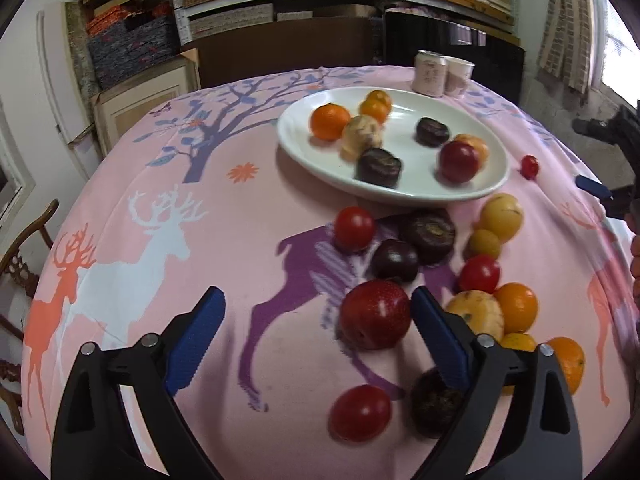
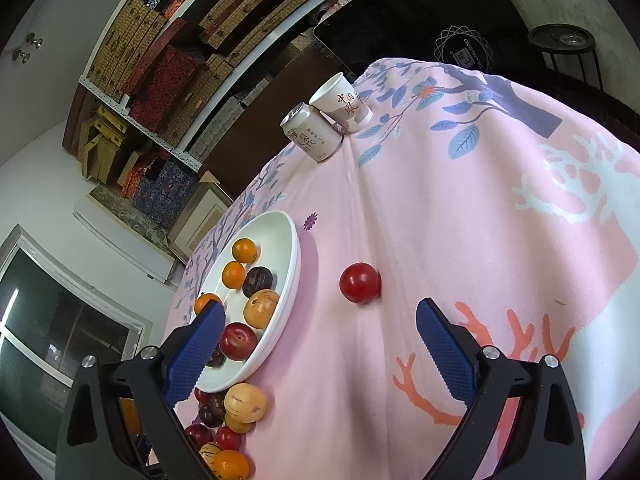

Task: Organize fruits
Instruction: 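Grasp a red apple with the left tool while the right tool grasps a red tomato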

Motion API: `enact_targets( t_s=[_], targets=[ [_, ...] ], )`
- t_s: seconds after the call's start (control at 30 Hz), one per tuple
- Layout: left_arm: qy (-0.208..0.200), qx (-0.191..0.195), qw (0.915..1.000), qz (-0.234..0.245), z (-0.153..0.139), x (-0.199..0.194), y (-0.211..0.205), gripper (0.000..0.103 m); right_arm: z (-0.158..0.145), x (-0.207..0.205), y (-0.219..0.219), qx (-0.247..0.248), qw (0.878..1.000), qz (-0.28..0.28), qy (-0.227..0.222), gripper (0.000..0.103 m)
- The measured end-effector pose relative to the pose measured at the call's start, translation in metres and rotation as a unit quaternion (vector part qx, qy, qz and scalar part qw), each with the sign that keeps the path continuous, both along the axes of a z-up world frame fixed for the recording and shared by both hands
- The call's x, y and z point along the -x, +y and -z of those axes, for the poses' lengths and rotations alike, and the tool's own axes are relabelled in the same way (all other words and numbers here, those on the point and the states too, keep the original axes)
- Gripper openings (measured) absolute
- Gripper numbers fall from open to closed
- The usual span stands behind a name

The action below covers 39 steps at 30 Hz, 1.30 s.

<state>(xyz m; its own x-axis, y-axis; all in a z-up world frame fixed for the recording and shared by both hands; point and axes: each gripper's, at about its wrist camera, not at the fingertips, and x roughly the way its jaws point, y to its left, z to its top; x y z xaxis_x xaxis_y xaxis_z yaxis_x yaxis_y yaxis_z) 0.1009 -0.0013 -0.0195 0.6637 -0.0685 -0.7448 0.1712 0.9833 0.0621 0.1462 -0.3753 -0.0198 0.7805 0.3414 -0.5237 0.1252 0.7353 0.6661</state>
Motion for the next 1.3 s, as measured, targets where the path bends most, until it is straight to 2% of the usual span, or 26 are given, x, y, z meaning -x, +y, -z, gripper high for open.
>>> enact_targets(
  t_s=[0.1,0.17,0.27,0.3,0.43,0.67,0.73,0.9,0.97,1.03,1.13,1.2,1.3],
  targets=[
    [-0.011,0.020,0.9986,-0.047,-0.008,-0.003,0.026,0.094,0.000,0.001,-0.002,-0.003,1.000,0.004,-0.002,0.097],
    [-0.005,0.053,0.9960,-0.072,-0.010,-0.004,0.046,0.094,0.000,0.001,-0.004,-0.004,1.000,0.005,-0.003,0.097],
    [0.003,0.104,0.9912,-0.083,-0.012,-0.004,0.065,0.094,0.000,0.002,-0.003,-0.003,1.000,0.003,-0.004,0.097],
    [0.006,0.107,0.9910,-0.080,-0.011,-0.006,0.066,0.094,0.000,0.002,-0.002,-0.001,1.000,0.002,-0.004,0.097],
    [0.013,0.068,0.9958,-0.060,-0.005,-0.007,0.047,0.094,0.000,0.002,-0.001,0.003,1.000,0.000,-0.002,0.097],
    [-0.025,-0.021,0.9983,-0.049,-0.002,-0.015,0.019,0.094,-0.001,0.002,0.003,0.011,1.000,-0.005,-0.002,0.097],
    [-0.034,-0.031,0.9978,-0.048,-0.002,-0.019,0.016,0.094,-0.001,0.001,0.005,0.016,1.000,-0.008,0.000,0.097],
    [-0.026,-0.033,0.9986,-0.032,0.002,-0.029,0.011,0.092,-0.002,0.000,0.006,0.022,1.000,-0.010,0.001,0.097],
    [-0.020,-0.026,0.9992,-0.022,0.003,-0.030,0.010,0.084,-0.002,0.000,0.007,0.026,1.000,-0.011,0.002,0.097],
    [-0.001,-0.007,0.9999,-0.009,0.006,-0.033,0.011,0.062,-0.003,0.000,0.009,0.036,0.999,-0.011,0.004,0.097],
    [0.021,0.018,0.9996,0.007,0.011,-0.034,0.011,0.043,-0.003,-0.001,0.012,0.056,0.998,-0.011,0.009,0.097],
    [0.024,0.026,0.9993,0.014,0.011,-0.033,0.010,0.039,-0.002,-0.002,0.013,0.062,0.998,-0.014,0.013,0.097],
    [0.023,0.022,0.9994,0.017,0.012,-0.031,0.007,0.039,-0.001,-0.003,0.015,0.076,0.997,-0.016,0.018,0.097]
  ],
)
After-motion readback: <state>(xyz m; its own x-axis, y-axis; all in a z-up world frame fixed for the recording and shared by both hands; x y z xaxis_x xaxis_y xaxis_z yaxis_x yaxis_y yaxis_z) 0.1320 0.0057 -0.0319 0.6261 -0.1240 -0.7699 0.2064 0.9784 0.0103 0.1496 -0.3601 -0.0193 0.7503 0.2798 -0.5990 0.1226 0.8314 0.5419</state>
